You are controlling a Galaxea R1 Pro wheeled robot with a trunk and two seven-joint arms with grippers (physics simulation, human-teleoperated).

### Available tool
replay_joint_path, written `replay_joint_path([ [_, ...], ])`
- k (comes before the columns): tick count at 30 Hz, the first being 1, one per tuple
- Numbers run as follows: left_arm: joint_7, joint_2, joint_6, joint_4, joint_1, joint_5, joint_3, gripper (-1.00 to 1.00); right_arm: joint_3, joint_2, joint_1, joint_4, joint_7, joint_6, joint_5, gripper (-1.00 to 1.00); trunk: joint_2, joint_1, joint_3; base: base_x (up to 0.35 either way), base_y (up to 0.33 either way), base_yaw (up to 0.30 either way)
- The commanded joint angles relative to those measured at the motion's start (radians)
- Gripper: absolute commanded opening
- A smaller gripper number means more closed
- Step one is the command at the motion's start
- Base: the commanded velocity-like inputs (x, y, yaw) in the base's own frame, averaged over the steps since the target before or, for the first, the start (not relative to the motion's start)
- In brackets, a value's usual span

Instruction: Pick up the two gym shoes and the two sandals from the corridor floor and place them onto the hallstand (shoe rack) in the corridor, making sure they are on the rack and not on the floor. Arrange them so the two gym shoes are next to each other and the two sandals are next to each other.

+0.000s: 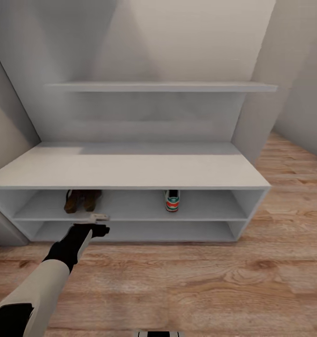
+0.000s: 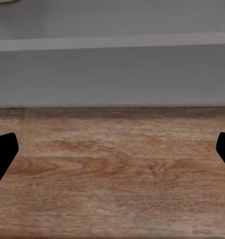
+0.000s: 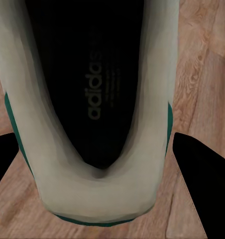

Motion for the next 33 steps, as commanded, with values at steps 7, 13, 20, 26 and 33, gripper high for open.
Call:
replay_joint_path([
  [7,-0.012,0.000,-0.078,-0.002,0.021,-0.006,0.002,1.00,0.000,0.000,-0.001,0.001,-0.001,-0.005,-0.007,-1.00,0.000,0.000,-0.001,-0.191,-0.230,0.000],
  [13,-0.058,-0.002,-0.290,-0.001,0.178,0.007,0.001,1.00,0.000,0.001,-0.001,0.002,-0.001,-0.005,-0.007,-1.00,0.000,0.000,-0.001,-0.101,-0.080,0.000],
  [20,-0.262,0.000,-0.535,-0.001,0.356,0.012,0.003,1.00,0.001,0.002,-0.001,0.003,0.000,-0.005,-0.006,-1.00,0.000,0.000,-0.001,-0.009,-0.007,0.000],
  [26,-0.615,0.026,-0.633,0.000,0.504,0.011,0.003,1.00,0.002,0.003,-0.001,0.004,0.000,-0.005,-0.006,-1.00,0.000,0.000,-0.001,0.000,0.000,0.000],
  [33,-0.764,0.114,-0.696,0.030,0.558,0.023,0.035,1.00,0.003,0.004,-0.001,0.005,-0.001,-0.005,-0.006,-1.00,0.000,0.000,-0.001,0.000,0.000,0.000],
])
